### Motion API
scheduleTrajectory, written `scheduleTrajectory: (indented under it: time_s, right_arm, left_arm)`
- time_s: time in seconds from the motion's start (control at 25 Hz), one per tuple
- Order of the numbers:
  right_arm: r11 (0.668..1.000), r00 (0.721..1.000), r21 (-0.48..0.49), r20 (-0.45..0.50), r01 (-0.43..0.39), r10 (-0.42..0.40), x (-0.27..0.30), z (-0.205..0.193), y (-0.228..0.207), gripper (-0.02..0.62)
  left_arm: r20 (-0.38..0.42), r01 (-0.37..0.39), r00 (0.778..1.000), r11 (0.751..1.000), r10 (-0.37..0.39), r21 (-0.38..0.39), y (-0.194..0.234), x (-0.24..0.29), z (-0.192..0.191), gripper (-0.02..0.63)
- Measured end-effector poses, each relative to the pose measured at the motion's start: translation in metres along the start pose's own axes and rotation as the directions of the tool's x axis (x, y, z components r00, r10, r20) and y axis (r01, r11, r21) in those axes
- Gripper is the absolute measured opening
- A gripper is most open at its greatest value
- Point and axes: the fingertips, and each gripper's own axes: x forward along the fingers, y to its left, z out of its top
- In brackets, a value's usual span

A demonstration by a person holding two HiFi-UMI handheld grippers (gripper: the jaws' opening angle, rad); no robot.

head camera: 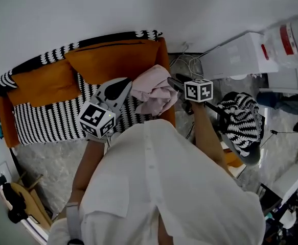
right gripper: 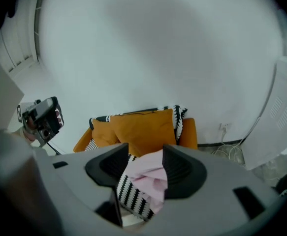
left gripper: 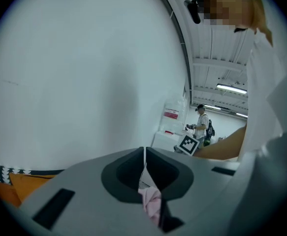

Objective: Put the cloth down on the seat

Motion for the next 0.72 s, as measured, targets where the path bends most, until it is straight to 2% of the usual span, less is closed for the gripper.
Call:
scheduleTrajectory:
  time_s: [0.12, 0.28, 0.44, 0.72]
  right_arm:
    - [1.0, 0.994, -0.006, 0.112, 0.002, -0.002, -0.021, 0.025, 0.007, 0.213]
    - [0.999, 0.971, -0.04, 0.24, 0.012, -0.002, -0.049, 0.056, 0.023, 0.184]
    - [0.997, 0.93, -0.079, 0.368, 0.015, 0.016, -0.081, 0.084, 0.041, 0.153]
    - [0.987, 0.855, -0.16, 0.517, 0.035, 0.053, -0.132, 0.104, 0.075, 0.065]
  left_arm:
    - [0.003, 0.015, 1.0, 1.0, -0.015, 0.007, -0.003, 0.005, 0.003, 0.026]
    - [0.008, 0.015, 1.0, 1.0, -0.015, 0.012, -0.002, 0.007, 0.007, 0.026]
    - [0.02, -0.003, 1.0, 1.0, 0.003, 0.015, 0.003, 0.004, 0.014, 0.026]
    - [0.062, -0.049, 0.997, 0.999, 0.048, 0.021, 0.011, -0.014, 0.028, 0.026]
